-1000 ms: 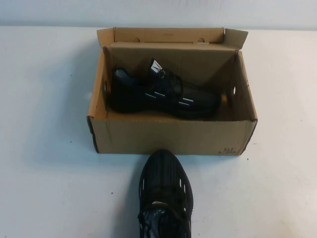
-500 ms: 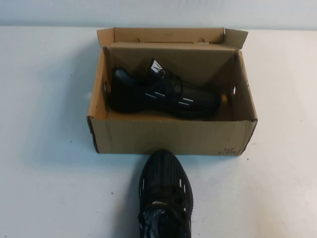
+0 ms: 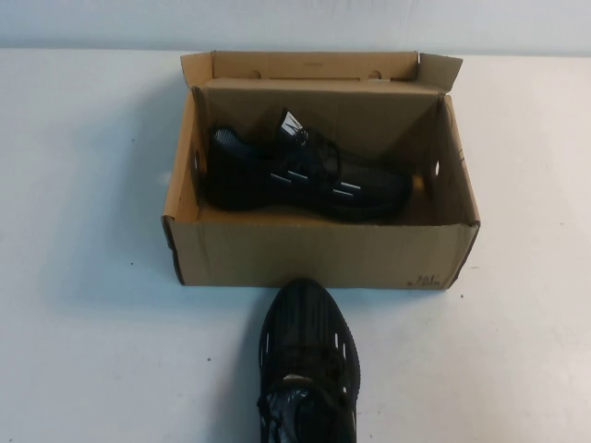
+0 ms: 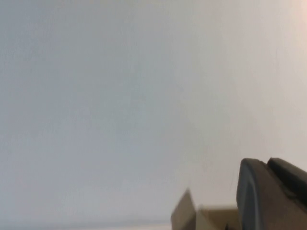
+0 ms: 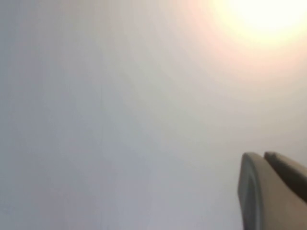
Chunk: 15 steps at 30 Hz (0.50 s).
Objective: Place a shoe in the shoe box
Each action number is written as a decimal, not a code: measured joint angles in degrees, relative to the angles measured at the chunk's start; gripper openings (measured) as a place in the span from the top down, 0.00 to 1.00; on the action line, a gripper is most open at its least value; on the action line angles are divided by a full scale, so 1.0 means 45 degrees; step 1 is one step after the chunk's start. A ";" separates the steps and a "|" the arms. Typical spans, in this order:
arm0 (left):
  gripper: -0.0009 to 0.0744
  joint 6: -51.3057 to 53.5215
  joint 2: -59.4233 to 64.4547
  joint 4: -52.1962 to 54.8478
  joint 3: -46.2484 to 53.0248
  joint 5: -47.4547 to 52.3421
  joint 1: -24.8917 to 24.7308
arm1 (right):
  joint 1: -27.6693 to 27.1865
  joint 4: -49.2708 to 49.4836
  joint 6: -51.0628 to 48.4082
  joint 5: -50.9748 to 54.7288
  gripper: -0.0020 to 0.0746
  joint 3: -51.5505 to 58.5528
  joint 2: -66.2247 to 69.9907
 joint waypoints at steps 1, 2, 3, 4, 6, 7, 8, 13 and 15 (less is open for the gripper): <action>0.99 -0.0080 0.0000 0.0000 0.0000 -0.0703 0.0000 | 0.0000 0.0006 0.0000 -0.0865 1.00 0.0000 0.0000; 0.99 -0.0141 0.0000 0.0000 0.0000 -0.1637 0.0000 | 0.0000 0.0006 0.0021 -0.1696 0.99 0.0000 0.0000; 0.99 -0.0166 0.0000 0.0000 0.0000 -0.2595 0.0000 | 0.0000 0.0028 0.0114 -0.2468 0.99 0.0000 0.0000; 0.99 -0.0192 0.0000 0.0000 0.0000 -0.3528 0.0000 | 0.0000 0.0079 0.0238 -0.2999 0.99 0.0000 -0.0023; 0.99 -0.0242 0.0000 -0.0206 0.0000 -0.5125 0.0000 | 0.0000 0.0283 0.0645 -0.3742 0.99 -0.0031 -0.0039; 0.99 -0.0273 0.0000 -0.0302 0.0000 -0.5560 0.0000 | 0.0000 0.0370 0.0863 -0.3801 0.99 -0.0202 -0.0061; 0.99 -0.0309 -0.0025 -0.0385 -0.0066 -0.5856 0.0000 | 0.0000 0.0425 0.1087 -0.3802 0.99 -0.0464 -0.0095; 0.99 -0.0360 -0.0025 -0.0510 -0.1680 -0.5058 0.0000 | 0.0000 0.0736 0.1357 -0.1941 0.99 -0.2622 -0.0092; 0.99 -0.0369 -0.0025 -0.0530 -0.2698 -0.4012 0.0000 | 0.0000 0.1278 0.1387 -0.0708 0.99 -0.3621 -0.0092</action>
